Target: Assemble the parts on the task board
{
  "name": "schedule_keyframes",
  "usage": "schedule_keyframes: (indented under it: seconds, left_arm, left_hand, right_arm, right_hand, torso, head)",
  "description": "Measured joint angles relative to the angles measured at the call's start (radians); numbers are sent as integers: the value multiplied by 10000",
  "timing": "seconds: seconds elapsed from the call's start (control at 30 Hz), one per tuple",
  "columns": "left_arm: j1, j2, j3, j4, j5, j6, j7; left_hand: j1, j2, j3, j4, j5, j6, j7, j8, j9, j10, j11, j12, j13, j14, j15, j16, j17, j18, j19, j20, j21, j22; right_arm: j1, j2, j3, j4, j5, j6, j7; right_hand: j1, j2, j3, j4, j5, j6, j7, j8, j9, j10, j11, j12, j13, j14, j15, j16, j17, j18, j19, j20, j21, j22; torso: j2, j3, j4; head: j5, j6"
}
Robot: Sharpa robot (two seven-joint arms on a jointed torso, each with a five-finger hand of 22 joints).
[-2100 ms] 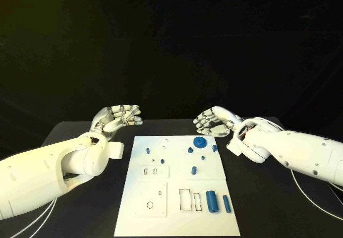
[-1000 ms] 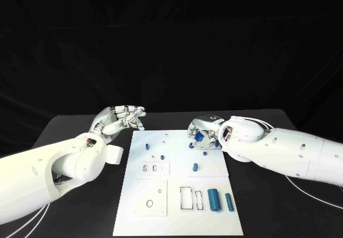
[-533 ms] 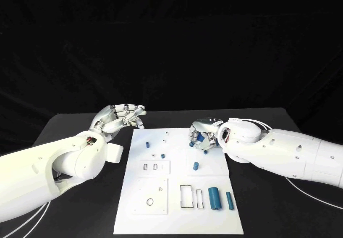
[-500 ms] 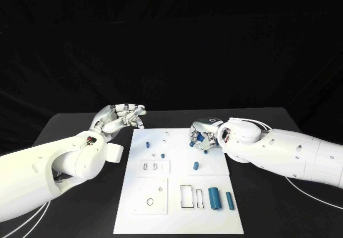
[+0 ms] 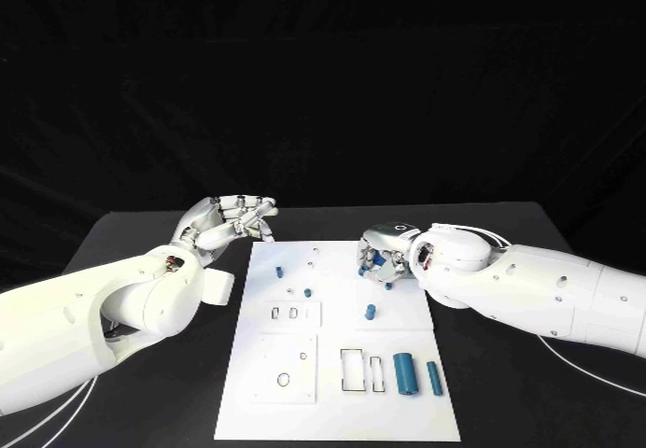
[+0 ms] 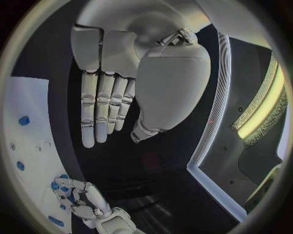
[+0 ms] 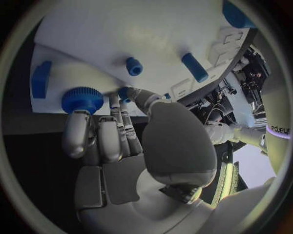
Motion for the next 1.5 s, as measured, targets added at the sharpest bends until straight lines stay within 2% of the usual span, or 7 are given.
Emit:
schedule_keyframes:
  seconds: [0.2, 0.33, 0.37, 0.43, 0.9, 1.17, 1.5]
  left_arm:
    - [10, -1, 1, -7, 0, 23, -18]
    - [18, 0, 2, -11, 0, 41, -33]
    - [20, 1, 2, -13, 0, 47, -37]
    - [24, 1, 2, -17, 0, 55, -43]
    - [39, 10, 2, -118, 0, 114, -88]
    - [48, 27, 3, -188, 0, 141, -96]
    - [73, 109, 3, -203, -1, 167, -98]
  left_hand:
    - [0, 0, 0, 0, 0, 0, 0, 0, 0, 0, 0, 0, 0, 0, 0, 0, -1, 0, 0, 0, 58, 35]
    - [0, 0, 0, 0, 0, 0, 0, 0, -1, 0, 0, 0, -1, 0, 0, -1, -1, -1, 0, 0, 57, 35]
    - [0, 0, 0, 0, 0, 0, 0, 0, 0, -1, 0, 0, -1, 0, 0, -1, -1, 0, 0, 0, 57, 35]
    - [0, 0, 0, 0, 0, 0, 0, 0, -1, 0, 0, 0, -1, 0, 0, -1, -1, 0, 1, 1, 57, 35]
    - [0, 0, 28, -29, 0, 0, 0, 0, 10, -1, 0, 0, 9, 1, 1, 47, 8, -1, -68, 0, 166, 121]
    - [0, 0, 28, -29, 0, 0, 0, 0, 10, -1, 0, 0, 8, 1, 1, 47, 7, -2, -69, -1, 165, 121]
    - [0, 1, 28, -29, 0, -1, 0, 0, 18, -1, 0, 0, 7, 1, 1, 47, 6, -1, -69, -1, 165, 120]
  right_arm:
    - [-3, 90, 4, -68, 0, -39, -47]
    - [-16, 157, 6, -103, 0, -122, -95]
    - [-21, 174, 6, -110, 0, -167, -111]
    - [-28, 193, 2, -116, 0, -256, -141]
    - [35, 334, 26, 161, -10, -1496, -442]
    - [69, 1028, 45, -341, 70, -2451, -601]
    - [-33, 1892, 52, -1245, 228, -2719, -672]
  right_hand:
    - [69, 68, 78, 74, -20, 76, -76, 83, 95, 192, -86, 56, 73, 0, 0, 47, 28, 0, 41, -41, 56, 130]
    - [224, 223, 329, 51, -432, 116, -73, 144, 176, 337, -104, 56, 150, 0, 0, 119, 33, -10, 79, -79, 120, 236]
    - [347, 344, 477, -8, -661, 192, -99, 166, 182, 450, -123, 56, 199, 0, 0, 163, 45, -121, 129, -129, 193, 309]
    - [386, 382, 597, -44, -792, 215, -105, 239, 252, 515, -159, 96, 233, -38, -38, 163, 55, -158, 151, -108, 194, 370]
    - [482, 365, 702, -38, -855, 327, -145, 391, 522, 707, -209, 142, 404, 0, -76, 221, 55, -159, 234, -162, 310, 578]
    - [395, 278, 700, 14, -815, 326, -145, 391, 587, 709, -210, 144, 425, 0, -76, 221, 37, -158, 251, -179, 310, 582]
    - [395, 278, 726, 39, -808, 323, -144, 389, 587, 709, -209, 144, 422, 0, -75, 261, 37, -159, 250, -179, 310, 581]
  torso:
    - [20, 12, -3]
    - [28, 12, 0]
    - [29, 12, 0]
    - [31, 12, 0]
    - [42, 10, 0]
    - [61, 10, 12]
    - [92, 10, 24]
  head:
    - [4, 27]
    - [4, 29]
    - [4, 29]
    - [4, 29]
    - [64, 58]
    - [58, 90]
    - [98, 82]
